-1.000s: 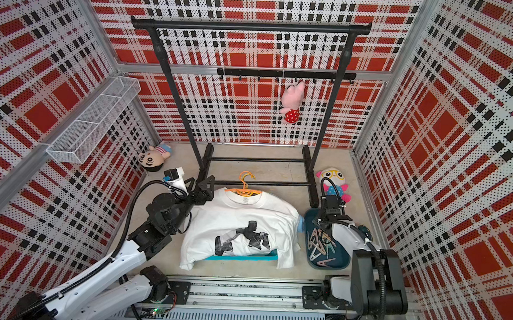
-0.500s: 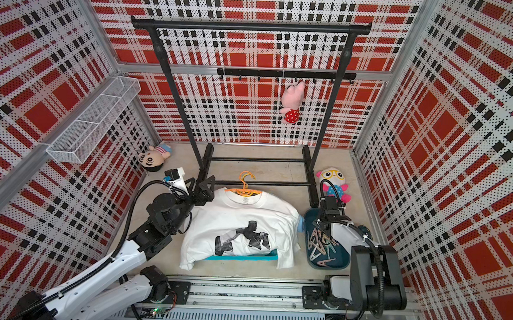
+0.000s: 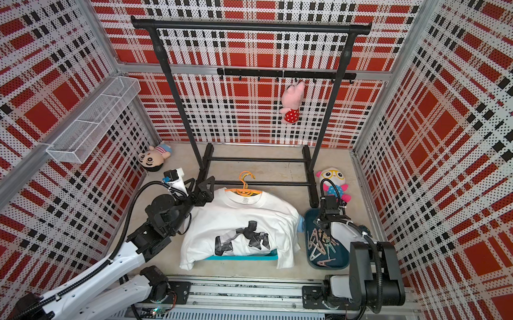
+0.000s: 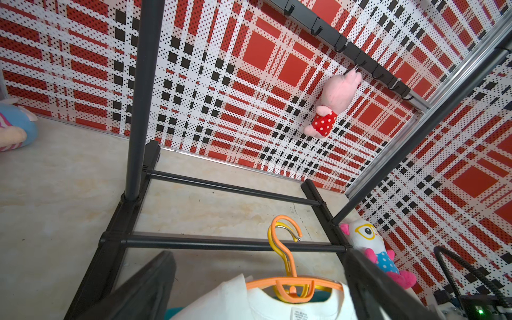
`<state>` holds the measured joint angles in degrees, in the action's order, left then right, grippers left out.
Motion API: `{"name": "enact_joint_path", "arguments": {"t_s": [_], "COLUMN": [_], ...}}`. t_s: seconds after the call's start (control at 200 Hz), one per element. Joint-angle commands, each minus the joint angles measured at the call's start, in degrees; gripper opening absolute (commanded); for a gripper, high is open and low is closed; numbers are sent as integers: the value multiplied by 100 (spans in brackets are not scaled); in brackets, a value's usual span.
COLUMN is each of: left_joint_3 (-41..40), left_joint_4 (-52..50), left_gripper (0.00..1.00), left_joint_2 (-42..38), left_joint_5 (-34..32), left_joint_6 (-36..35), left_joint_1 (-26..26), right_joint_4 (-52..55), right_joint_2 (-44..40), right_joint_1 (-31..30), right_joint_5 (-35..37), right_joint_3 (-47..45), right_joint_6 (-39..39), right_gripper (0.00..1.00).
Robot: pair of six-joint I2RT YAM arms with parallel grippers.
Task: Use clothespins to secure the t-shirt on both sides of the hanger
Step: Pick up the clothespin from the storage box.
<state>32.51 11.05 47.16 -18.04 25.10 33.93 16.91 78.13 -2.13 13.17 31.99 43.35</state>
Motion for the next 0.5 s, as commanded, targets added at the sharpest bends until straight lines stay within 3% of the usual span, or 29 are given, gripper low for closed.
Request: {"name": "enact_joint_path", "arguments": {"t_s": [0.0, 0.271, 0.496], "left_joint_3": [115, 210, 763], "left_joint_4": [-25, -63, -571], "left_gripper": [98, 97, 99], "left_joint_2": [-84, -189, -53], "left_joint_5": [-24, -118, -2], "left_joint_6": [-110, -193, -584], "left_joint_1": [74, 175, 319], "right_joint_4": [-19, 54, 430], "right_joint_2": [122, -157, -968], "right_joint_1": [81, 108, 115], "right_joint_5": [18, -82, -104], "right_joint_3": [-59, -97, -35], "right_joint_6": [165, 163, 64], "right_gripper": [15, 6, 1]}}
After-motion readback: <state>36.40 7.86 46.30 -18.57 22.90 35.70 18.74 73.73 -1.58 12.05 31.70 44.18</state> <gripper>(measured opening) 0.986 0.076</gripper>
